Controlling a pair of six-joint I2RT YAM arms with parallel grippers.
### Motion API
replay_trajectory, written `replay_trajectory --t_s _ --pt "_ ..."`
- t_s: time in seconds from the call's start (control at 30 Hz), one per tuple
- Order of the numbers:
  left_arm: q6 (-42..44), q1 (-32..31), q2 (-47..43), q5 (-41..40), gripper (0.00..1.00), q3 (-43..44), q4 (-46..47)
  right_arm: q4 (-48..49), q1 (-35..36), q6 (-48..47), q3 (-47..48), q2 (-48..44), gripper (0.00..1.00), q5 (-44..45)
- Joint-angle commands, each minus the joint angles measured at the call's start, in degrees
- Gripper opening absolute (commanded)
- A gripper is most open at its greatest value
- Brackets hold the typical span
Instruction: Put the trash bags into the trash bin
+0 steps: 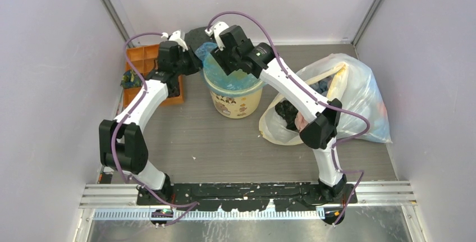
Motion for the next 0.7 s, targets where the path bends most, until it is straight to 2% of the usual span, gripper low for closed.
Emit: replay_trajectory --t_s 0.0,0.13,0.3,0.67 --pt "0.17 0.11 -0.2 0.93 0.14 2.74 1.64 0.41 -0.78 -1.19 3.52 1.41 0.61 0.6" --pt "0.29 0.11 -0.1 1.26 0.14 3.01 1.71 2.66 -0.8 -1.31 3.2 2.37 0.56 4.46" --pt "0.47 0.1 0.09 1.29 0.14 3.25 1.66 0.62 -0.89 -1.75 6.31 4.43 0.55 3.08" --pt "0.7 0.11 0.19 0.82 0.14 3.3 1.18 0.36 -0.96 0.19 7.31 6.63 0.45 3.23"
